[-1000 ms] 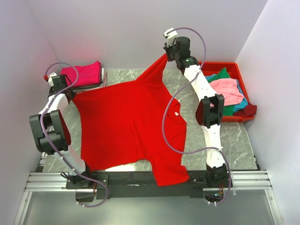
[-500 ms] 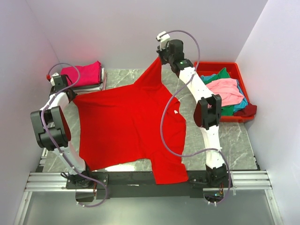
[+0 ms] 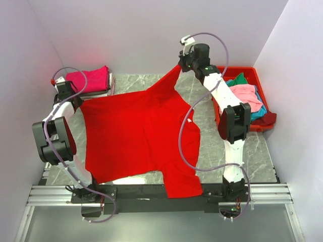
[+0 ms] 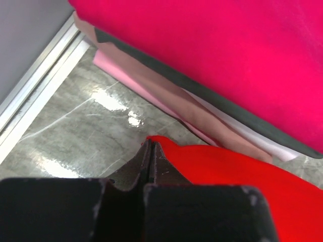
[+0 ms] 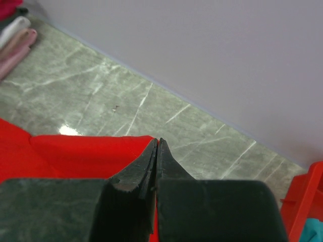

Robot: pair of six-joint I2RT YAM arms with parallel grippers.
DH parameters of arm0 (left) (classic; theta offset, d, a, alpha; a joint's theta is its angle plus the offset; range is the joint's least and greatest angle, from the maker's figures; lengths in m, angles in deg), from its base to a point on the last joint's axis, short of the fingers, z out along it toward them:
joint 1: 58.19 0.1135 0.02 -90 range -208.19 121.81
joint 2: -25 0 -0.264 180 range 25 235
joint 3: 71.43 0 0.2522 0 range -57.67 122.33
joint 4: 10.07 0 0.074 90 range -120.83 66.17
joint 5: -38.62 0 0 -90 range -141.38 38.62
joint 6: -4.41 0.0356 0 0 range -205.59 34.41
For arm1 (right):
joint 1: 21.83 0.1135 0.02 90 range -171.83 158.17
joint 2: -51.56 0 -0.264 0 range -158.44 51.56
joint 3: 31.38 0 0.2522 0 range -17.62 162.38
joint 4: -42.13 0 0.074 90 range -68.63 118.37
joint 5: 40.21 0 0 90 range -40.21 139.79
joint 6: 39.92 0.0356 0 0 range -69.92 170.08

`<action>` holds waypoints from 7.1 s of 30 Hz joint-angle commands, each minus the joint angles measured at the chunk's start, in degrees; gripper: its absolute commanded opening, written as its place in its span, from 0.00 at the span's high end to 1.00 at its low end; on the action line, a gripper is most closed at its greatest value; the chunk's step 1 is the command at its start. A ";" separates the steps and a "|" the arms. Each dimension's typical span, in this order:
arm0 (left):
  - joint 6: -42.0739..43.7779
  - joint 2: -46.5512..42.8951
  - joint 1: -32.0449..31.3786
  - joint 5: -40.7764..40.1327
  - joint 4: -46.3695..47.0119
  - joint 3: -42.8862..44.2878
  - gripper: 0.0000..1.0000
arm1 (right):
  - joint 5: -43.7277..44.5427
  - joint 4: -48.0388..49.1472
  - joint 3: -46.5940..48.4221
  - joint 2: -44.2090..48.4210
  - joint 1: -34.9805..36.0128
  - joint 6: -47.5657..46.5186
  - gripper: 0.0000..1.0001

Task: Fold and stack the t-shirts
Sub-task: Fold the tshirt

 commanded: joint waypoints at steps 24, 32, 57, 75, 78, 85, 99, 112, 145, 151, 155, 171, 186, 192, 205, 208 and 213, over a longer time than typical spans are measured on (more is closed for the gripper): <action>0.13 -14.68 0.21 0.13 -0.68 -10.21 1.00 | -10.04 8.42 -21.53 16.53 -3.60 4.33 1.00; 0.13 -13.90 0.30 0.30 -1.20 -10.57 1.00 | -11.01 10.10 -27.59 20.49 -4.04 4.50 1.00; -1.45 -15.30 0.21 0.57 -8.23 -12.94 1.00 | -12.77 11.24 -36.30 25.59 -4.56 4.59 1.00; -0.49 -13.19 0.12 5.75 -15.79 -13.03 1.00 | -13.21 10.01 -37.18 25.59 -4.48 4.15 1.00; -0.40 -12.93 0.12 6.19 -17.37 -13.12 0.89 | -13.21 9.48 -37.27 25.68 -4.56 3.89 1.00; -2.33 -30.20 0.21 2.77 -16.59 -14.70 0.36 | -13.47 8.08 -39.02 26.73 -4.56 2.13 1.00; 0.13 -47.29 0.21 5.31 -11.93 -24.54 0.34 | -13.56 3.77 -43.76 28.32 -4.48 -1.65 1.00; 0.30 -48.08 0.21 9.00 -11.22 -25.07 0.34 | -14.88 1.05 -47.90 30.86 -4.39 -2.09 1.00; 0.66 -48.35 -0.67 10.41 -11.49 -24.99 0.34 | -13.64 -2.73 -54.49 36.14 -1.23 -5.60 1.00; 0.83 -48.79 -0.85 10.24 -11.58 -24.98 0.33 | -17.42 -11.33 -54.40 35.26 0.18 -12.45 0.78; 0.66 -49.49 -0.93 10.41 -11.40 -25.07 0.33 | -17.52 -14.59 -55.98 37.98 -0.17 -18.68 0.55; 0.74 -49.93 -1.37 12.87 -10.87 -25.16 0.33 | -21.73 -28.04 -10.13 0.66 -2.02 -7.01 0.45; 0.48 -49.67 -1.64 15.60 -10.26 -25.16 0.33 | -20.41 -37.71 -1.06 -9.46 1.85 -13.60 0.45; 0.48 -49.67 -1.81 15.51 -10.35 -25.07 0.33 | -17.34 -39.12 2.54 -13.16 3.26 -13.78 0.44; 0.48 -49.84 -1.99 15.33 -10.35 -25.16 0.33 | -17.34 -40.09 -0.08 -11.15 4.14 -15.18 0.76; 0.48 -49.75 -1.99 15.33 -10.35 -25.16 0.33 | -18.30 -40.26 -1.57 -8.52 4.31 -15.54 0.93; 0.48 -49.84 -1.99 15.33 -10.26 -25.07 0.33 | -20.32 -40.62 -7.37 -1.40 6.33 -16.41 0.94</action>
